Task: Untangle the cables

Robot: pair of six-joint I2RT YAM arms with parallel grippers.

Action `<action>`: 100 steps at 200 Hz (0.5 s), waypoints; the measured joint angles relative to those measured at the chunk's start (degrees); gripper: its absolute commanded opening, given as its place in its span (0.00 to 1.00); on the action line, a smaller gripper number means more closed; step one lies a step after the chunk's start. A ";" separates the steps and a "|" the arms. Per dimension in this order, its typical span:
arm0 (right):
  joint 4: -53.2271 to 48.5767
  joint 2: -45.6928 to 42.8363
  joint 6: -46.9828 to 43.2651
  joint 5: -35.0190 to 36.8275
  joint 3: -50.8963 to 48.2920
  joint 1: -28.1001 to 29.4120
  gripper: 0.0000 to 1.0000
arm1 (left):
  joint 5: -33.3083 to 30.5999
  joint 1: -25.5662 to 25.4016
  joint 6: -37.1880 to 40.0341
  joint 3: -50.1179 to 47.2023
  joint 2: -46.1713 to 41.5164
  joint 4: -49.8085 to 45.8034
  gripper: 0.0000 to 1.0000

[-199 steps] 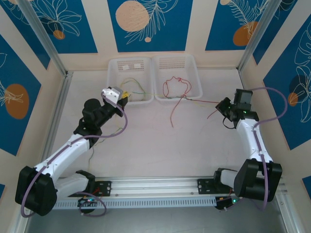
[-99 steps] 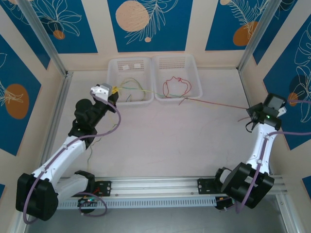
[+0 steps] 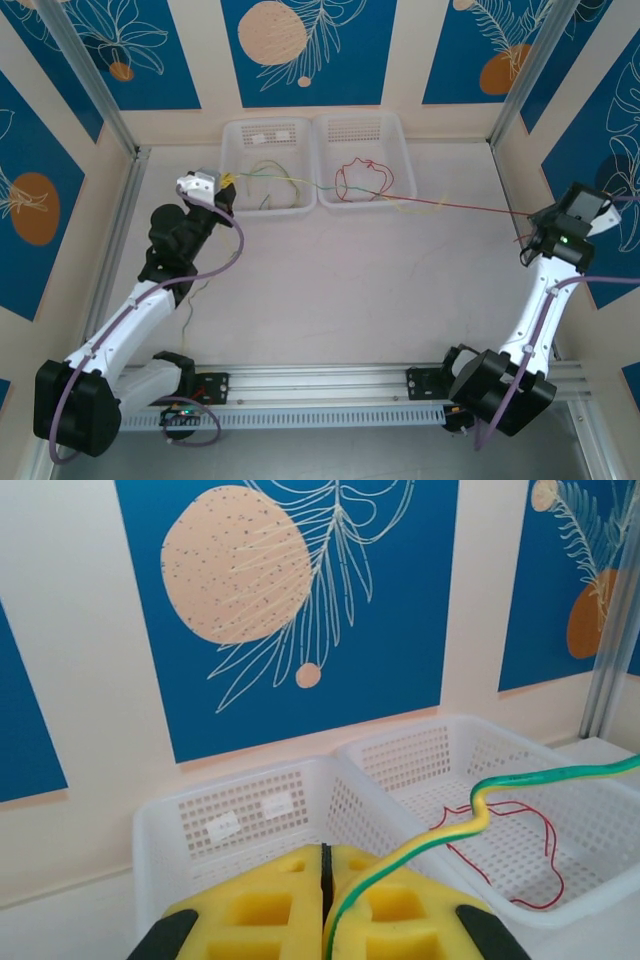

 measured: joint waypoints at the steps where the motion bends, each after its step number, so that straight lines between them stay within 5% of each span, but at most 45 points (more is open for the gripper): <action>1: -0.07 -0.02 0.02 0.00 0.07 -0.13 0.00 | -0.02 0.02 -0.04 0.00 0.00 -0.02 0.00; 56: -3.87 -1.33 2.60 7.61 1.60 -4.87 0.00 | -11.89 7.28 -6.08 0.02 0.39 -1.51 0.00; 100: -2.56 -6.47 2.58 2.56 1.60 -2.75 0.00 | -6.86 8.13 -8.76 0.98 0.39 -2.97 0.00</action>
